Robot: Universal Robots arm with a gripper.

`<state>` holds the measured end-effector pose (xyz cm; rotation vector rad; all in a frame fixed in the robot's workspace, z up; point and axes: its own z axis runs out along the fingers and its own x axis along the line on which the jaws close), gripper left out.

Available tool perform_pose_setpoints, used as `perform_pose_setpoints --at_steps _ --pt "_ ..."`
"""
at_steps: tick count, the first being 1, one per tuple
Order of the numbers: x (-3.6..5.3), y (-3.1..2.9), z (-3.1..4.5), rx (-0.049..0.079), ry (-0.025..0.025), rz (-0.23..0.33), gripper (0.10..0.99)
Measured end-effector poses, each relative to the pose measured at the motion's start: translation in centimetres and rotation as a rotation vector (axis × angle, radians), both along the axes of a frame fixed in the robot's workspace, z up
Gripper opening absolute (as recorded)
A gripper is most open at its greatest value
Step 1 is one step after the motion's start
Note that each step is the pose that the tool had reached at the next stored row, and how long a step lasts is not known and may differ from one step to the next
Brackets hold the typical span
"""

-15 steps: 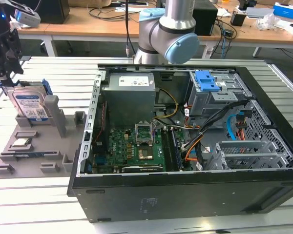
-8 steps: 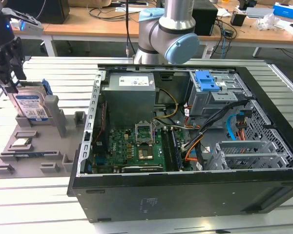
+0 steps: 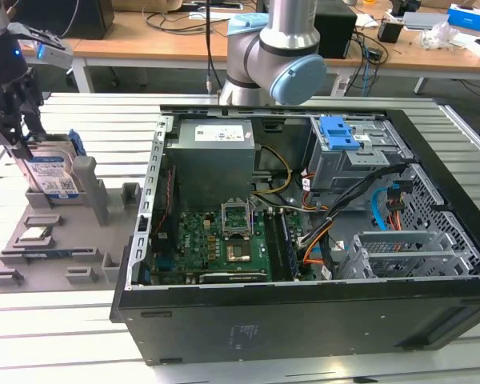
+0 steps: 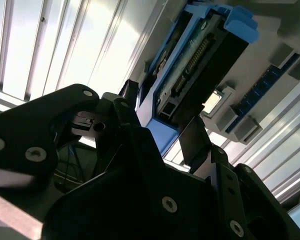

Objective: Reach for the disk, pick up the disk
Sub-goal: 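Pick up the disk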

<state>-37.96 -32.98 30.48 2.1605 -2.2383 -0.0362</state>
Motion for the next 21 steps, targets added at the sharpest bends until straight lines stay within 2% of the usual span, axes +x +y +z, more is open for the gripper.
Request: perform_pose_setpoints --at_steps 9,21 --pt "0.0 0.0 -1.41 0.0 -0.0001 0.0 0.6" --pt "0.01 0.0 -2.27 0.0 0.0003 0.002 0.6"
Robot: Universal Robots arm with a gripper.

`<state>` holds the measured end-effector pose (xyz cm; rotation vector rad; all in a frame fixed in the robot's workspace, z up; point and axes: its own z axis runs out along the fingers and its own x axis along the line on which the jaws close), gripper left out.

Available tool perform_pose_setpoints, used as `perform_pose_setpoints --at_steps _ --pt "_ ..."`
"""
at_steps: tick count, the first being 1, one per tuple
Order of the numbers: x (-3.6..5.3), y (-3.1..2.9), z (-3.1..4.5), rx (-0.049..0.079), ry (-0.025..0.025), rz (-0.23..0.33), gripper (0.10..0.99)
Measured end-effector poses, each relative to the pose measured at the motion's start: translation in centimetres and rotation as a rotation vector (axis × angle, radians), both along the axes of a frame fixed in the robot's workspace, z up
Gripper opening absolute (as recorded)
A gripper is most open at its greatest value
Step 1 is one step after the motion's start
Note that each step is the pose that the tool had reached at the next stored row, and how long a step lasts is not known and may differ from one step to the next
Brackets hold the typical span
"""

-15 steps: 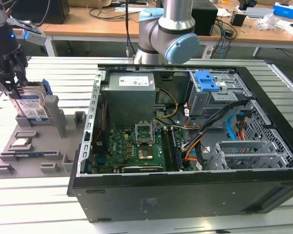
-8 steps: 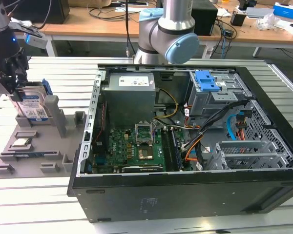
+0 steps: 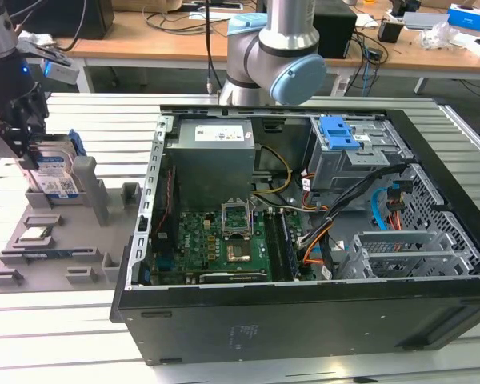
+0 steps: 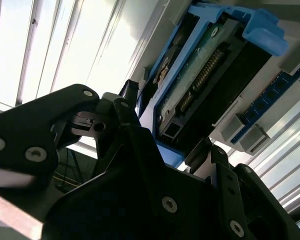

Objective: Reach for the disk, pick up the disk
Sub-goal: 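Pick up the disk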

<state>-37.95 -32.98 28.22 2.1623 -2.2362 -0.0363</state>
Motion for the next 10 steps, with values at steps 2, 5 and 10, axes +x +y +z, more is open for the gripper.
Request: perform_pose_setpoints --at_steps 2,5,10 --pt "0.01 0.0 -0.02 0.0 -0.0003 0.019 0.6" --pt "0.01 0.0 -0.02 0.0 -0.0003 0.079 0.6" --pt "0.01 0.0 -0.02 0.0 -0.0002 0.084 0.6"
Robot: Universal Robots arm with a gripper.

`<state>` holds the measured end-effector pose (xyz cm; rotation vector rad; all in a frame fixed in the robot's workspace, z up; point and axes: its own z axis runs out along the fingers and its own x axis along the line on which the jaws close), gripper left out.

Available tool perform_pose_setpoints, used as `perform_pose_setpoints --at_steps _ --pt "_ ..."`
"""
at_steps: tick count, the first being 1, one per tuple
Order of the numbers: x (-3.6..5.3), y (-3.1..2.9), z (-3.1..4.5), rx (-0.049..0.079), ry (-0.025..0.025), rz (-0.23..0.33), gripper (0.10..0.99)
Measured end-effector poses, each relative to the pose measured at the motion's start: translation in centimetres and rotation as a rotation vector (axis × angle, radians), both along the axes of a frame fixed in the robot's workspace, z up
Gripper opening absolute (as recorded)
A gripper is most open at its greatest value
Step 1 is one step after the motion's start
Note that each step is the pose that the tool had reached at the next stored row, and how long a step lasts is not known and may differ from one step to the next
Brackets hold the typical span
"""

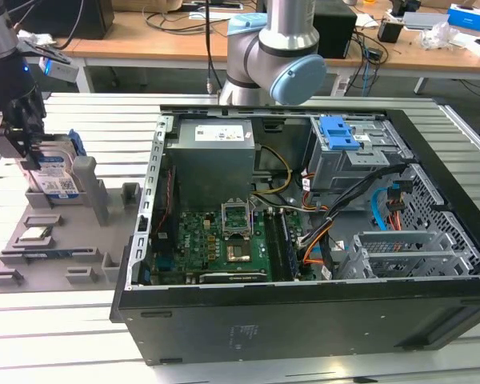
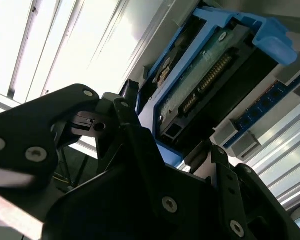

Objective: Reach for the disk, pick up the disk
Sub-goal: 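Pick up the disk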

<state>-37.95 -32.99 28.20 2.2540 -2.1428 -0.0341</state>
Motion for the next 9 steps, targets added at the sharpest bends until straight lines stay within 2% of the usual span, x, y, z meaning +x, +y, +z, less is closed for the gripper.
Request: perform_pose_setpoints --at_steps 2,5,9 --pt "0.0 0.0 0.0 0.0 0.0 0.0 0.588" --pt "0.0 0.0 0.0 0.0 0.0 0.001 0.396" --pt "0.0 0.0 0.0 0.0 0.0 0.003 0.365"
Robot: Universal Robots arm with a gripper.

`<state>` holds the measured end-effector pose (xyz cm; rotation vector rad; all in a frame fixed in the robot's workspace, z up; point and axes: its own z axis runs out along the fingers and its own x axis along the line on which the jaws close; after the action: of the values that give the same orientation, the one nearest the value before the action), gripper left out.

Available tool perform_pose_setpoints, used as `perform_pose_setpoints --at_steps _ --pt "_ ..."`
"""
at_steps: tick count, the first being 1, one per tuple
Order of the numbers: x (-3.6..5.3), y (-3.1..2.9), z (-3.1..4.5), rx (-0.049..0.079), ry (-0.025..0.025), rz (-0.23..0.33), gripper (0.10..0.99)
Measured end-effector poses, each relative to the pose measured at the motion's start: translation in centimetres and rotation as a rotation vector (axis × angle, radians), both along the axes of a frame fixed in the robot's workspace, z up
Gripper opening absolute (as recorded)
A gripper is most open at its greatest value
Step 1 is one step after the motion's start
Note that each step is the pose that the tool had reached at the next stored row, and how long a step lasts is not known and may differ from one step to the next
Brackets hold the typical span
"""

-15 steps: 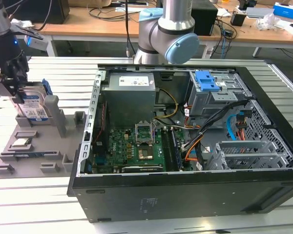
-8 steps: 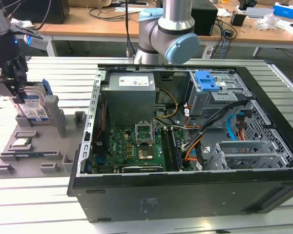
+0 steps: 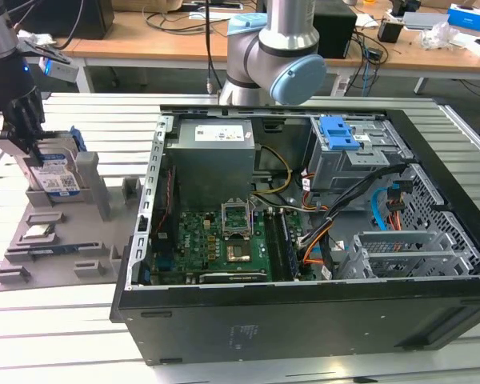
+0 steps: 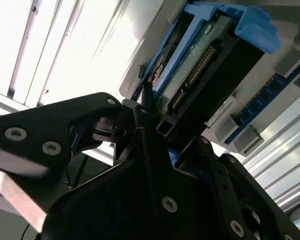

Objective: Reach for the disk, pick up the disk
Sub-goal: 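Pick up the disk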

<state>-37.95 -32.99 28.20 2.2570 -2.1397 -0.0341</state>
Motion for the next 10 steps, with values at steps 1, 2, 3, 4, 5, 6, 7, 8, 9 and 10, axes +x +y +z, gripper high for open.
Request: perform_pose_setpoints --at_steps 1,2,3,4,5,6,7,8,9,10 --pt "0.0 0.0 0.0 0.0 0.0 0.0 0.365" --pt "0.0 0.0 0.0 0.0 0.0 0.001 0.365" --pt "0.0 0.0 0.0 0.0 0.0 0.001 0.365" --pt "0.0 0.0 0.0 0.0 0.0 0.001 0.365" --pt "0.0 0.0 0.0 0.0 0.0 0.002 0.365" --pt "0.0 0.0 0.0 0.0 0.0 0.002 0.365" --pt "0.0 0.0 0.0 0.0 0.0 0.002 0.365" --pt "0.0 0.0 0.0 0.0 0.0 0.003 0.365" --pt "0.0 0.0 0.0 0.0 0.0 0.003 0.365" --pt "0.0 0.0 0.0 0.0 0.0 0.003 0.365"
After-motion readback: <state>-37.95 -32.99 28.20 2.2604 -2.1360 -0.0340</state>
